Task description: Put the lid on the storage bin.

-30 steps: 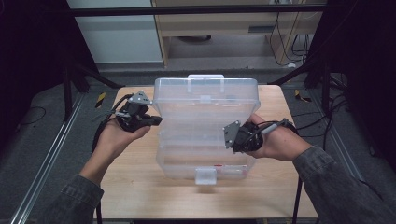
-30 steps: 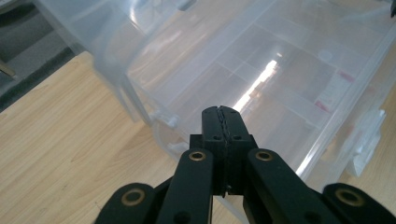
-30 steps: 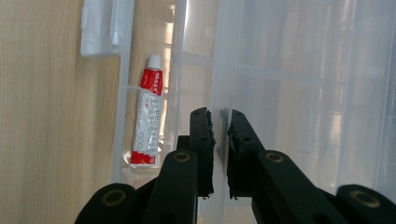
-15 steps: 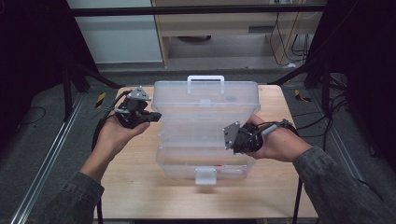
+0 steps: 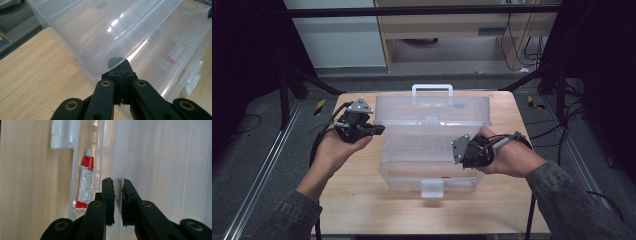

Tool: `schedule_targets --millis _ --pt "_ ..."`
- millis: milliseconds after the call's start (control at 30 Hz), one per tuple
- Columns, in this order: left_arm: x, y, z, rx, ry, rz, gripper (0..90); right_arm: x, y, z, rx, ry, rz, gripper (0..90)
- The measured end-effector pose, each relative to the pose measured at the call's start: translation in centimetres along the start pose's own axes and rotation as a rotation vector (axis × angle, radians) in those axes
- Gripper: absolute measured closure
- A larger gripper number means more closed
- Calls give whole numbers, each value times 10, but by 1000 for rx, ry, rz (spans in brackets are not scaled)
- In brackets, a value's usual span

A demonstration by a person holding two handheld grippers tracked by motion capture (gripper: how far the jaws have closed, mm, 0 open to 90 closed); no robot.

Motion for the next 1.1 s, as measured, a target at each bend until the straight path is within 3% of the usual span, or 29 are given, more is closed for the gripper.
schedule_targets --millis 167,200,333,500,633,667,700,833,933,1100 --pt "-2 3 -2 -5 1 8 900 2 1 3 0 -4 -5 826" --pt "0 4 -2 13 14 -5 900 2 1 3 1 -4 -6 826" --pt "-1 8 -6 -11 12 8 900 3 3 6 4 -4 -14 826" --pt "-2 11 -8 -4 15 4 900 4 4 8 10 0 -17 809" --pt "-2 14 -10 -5 17 -5 900 2 5 12 40 1 -28 663" --pt "-2 14 -10 -5 17 -5 900 2 5 12 40 1 -28 663" --pt "-2 15 -10 -5 22 -3 900 0 6 14 61 16 -49 594" --pt "-2 19 -13 -5 14 -10 900 -3 7 19 94 24 -63 511" --pt "-1 22 -15 -4 19 -7 900 -5 11 25 133 41 -62 399" --pt "0 25 -17 0 24 2 900 -10 18 31 174 69 -52 322"
Point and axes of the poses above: each handheld gripper's, and its own axes: x roughly forward along the jaws, y roughly out of its underside, z roughly to its left, the point moved 1 cm from there along x, roughly forward along the jaws, and after that the axes turned 7 degrees about -z, right-handed, at the moved point
